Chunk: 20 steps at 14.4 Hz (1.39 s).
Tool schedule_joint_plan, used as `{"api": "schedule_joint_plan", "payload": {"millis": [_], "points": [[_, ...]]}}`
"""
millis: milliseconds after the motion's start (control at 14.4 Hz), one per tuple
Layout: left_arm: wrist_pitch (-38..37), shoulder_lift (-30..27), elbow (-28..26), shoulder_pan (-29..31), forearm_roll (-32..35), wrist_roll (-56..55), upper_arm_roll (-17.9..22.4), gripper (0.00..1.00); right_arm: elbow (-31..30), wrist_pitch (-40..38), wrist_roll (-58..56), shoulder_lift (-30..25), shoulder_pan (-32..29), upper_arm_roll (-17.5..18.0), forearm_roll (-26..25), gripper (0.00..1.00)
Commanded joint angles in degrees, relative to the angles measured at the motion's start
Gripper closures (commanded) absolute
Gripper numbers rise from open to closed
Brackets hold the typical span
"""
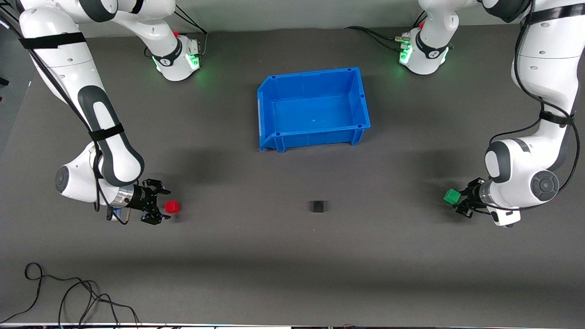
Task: Attach green and red cubes to black cube
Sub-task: 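Close the right gripper on the red cube while the left gripper grasps green, then carry the red cube with the right gripper while the left gripper carries green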
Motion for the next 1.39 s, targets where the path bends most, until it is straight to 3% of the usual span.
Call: {"api": "schedule_joint_plan", "payload": {"millis": [0,139,348,487,695,904,1043,1321], "points": [[1.0,-0.5,-1.0,-1.4,-0.6,-0.7,0.4,0.6,0.2,0.3,-2.3,0.2,0.0,-0.1,1.8,0.07],[1.0,-0.4,-1.4,-1.5,-0.6,-0.7,0.4,0.59,0.3,0.4,-3.5,0.6,-0.1,-0.1,1.9,0.17],[1.0,-0.4,-1.5,-2.0,-0.6,-0.8,0.4,0.58,0.4,0.3,-3.6,0.6,-0.1,-0.1,1.9,0.43],[0.7,-0.4,-1.6,-2.0,-0.6,-0.7,0.4,0.74,0.4,0.2,-3.6,0.5,-0.2,-0.2,1.9,0.6],[0.1,-0.7,-1.4,-2.0,-0.6,-0.7,0.4,0.89,0.5,0.0,-3.6,0.2,-0.2,-0.1,1.9,0.63],[-1.0,-1.3,0.8,-2.2,-0.7,-2.0,0.4,0.9,0.8,-0.3,-3.3,-0.1,-0.1,-0.2,1.9,0.64],[-1.9,-1.2,3.5,-2.3,-0.7,-6.8,-0.8,0.98,1.3,-0.8,-2.7,-1.1,0.1,-0.2,1.9,0.64],[-8.2,1.1,11.0,-2.4,-2.2,-19.0,-3.7,0.98,5.3,-6.7,5.5,-3.0,2.4,0.6,1.9,0.64]]}}
